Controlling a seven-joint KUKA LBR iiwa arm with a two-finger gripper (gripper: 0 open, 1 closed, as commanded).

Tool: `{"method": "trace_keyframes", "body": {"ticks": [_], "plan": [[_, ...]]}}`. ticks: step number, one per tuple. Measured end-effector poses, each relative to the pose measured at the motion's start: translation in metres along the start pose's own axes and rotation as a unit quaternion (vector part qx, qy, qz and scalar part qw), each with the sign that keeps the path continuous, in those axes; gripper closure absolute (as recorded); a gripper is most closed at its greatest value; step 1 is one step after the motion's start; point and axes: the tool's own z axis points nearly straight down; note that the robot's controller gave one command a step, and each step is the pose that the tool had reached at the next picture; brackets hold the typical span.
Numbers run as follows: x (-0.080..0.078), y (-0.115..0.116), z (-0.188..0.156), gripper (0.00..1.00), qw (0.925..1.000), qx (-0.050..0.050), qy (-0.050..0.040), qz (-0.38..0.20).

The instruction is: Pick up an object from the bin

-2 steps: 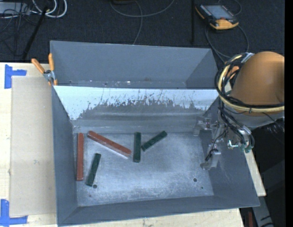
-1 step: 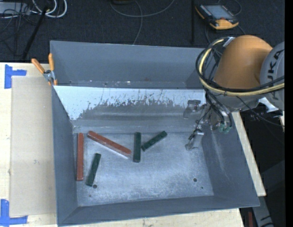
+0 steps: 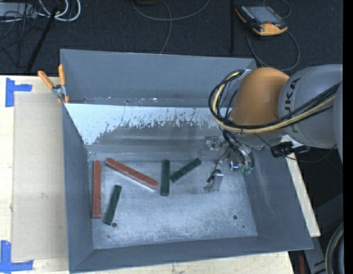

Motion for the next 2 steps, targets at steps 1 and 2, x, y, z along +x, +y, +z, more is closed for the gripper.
{"method": "trace_keyframes", "body": {"ticks": [1,2], "plan": [[-0.0080,0.0761,0.0503,0.00,0.9987,-0.001,-0.0017,-0.052],[-0.0097,0.0726,0.0475,1.00,0.9987,0.000,-0.0038,-0.050]]}}
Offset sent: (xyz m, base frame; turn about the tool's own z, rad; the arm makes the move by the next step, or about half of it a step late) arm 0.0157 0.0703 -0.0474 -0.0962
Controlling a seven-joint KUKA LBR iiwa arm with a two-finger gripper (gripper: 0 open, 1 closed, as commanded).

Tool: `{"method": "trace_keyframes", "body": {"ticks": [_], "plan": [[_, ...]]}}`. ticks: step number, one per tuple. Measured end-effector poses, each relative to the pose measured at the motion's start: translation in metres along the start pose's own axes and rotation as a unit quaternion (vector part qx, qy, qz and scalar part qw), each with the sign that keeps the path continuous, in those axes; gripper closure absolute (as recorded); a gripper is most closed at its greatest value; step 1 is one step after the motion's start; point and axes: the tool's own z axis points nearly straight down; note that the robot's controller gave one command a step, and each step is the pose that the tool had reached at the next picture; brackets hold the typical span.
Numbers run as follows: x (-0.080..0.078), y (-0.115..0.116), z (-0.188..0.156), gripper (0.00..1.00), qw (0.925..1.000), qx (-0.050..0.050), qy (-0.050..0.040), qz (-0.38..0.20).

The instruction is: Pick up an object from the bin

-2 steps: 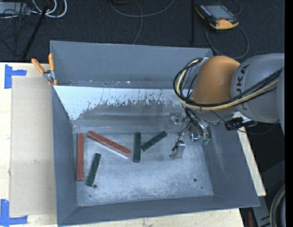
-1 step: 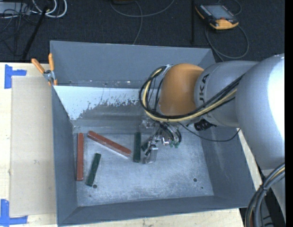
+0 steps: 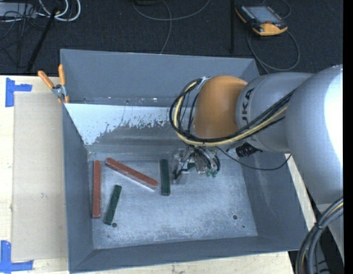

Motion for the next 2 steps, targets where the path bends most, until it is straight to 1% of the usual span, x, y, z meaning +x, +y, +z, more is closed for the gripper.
{"method": "trace_keyframes", "body": {"ticks": [1,2], "plan": [[0.006,0.097,0.000,1.00,0.9772,-0.001,0.0002,0.212],[0.044,0.177,0.000,1.00,0.9229,0.006,-0.0013,0.385]]}}
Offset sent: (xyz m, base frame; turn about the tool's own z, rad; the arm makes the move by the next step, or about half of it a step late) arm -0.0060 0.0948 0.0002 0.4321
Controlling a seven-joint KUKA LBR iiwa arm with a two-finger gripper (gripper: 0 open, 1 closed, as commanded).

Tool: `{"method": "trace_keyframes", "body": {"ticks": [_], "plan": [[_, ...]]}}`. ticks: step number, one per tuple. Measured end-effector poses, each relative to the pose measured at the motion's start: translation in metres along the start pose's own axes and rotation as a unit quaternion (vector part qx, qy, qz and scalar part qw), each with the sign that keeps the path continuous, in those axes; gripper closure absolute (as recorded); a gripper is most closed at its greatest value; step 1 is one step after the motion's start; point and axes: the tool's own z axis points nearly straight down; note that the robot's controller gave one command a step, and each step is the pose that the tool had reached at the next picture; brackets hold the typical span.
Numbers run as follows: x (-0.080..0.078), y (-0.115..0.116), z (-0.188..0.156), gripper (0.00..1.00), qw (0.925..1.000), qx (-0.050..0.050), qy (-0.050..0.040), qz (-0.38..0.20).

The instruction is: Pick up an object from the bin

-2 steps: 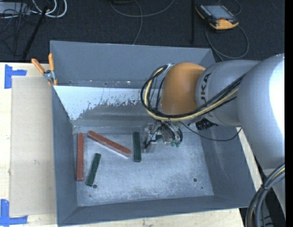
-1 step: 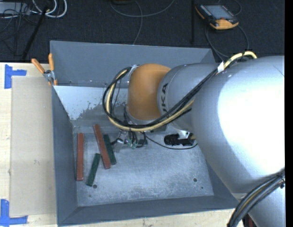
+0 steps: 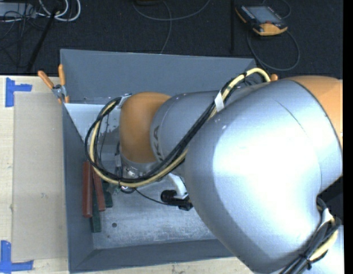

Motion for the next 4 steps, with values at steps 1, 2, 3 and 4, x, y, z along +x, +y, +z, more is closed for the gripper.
{"method": "trace_keyframes", "body": {"ticks": [1,2,3,4], "plan": [[0.003,-0.007,-0.051,1.00,0.9999,-0.005,0.0020,-0.009],[0.057,-0.022,-0.058,1.00,0.9995,-0.002,0.0049,-0.030],[0.053,-0.022,-0.069,1.00,0.9996,-0.004,0.0031,-0.028],[0.042,-0.023,-0.079,1.00,0.9973,-0.004,0.0024,-0.073]]}}
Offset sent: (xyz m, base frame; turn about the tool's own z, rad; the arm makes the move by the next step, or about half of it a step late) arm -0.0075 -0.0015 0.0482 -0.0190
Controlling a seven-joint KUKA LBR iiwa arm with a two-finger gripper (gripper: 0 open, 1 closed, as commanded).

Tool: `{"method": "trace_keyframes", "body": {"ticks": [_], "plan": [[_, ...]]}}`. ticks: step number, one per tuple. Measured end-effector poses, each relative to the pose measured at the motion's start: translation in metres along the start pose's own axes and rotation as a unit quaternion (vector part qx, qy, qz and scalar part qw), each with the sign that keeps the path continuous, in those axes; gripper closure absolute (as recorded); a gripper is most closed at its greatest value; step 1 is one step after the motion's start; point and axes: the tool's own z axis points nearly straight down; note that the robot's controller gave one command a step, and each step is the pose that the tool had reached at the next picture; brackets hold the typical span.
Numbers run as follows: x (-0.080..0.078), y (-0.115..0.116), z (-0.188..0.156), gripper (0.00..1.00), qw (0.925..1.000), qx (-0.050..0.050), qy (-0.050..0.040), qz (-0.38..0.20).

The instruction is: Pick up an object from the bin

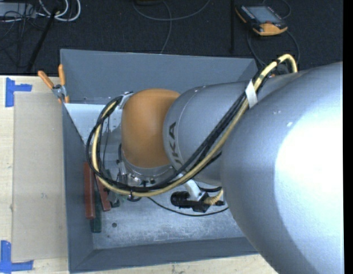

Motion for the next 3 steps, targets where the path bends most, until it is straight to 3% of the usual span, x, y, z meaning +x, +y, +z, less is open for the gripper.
{"method": "trace_keyframes", "body": {"ticks": [1,2,3], "plan": [[-0.028,-0.044,0.011,1.00,0.9984,0.002,0.0011,-0.056],[-0.084,-0.139,0.018,1.00,0.9910,0.002,0.0011,-0.134],[-0.078,-0.133,0.081,1.00,0.9310,0.000,0.0021,-0.365]]}}
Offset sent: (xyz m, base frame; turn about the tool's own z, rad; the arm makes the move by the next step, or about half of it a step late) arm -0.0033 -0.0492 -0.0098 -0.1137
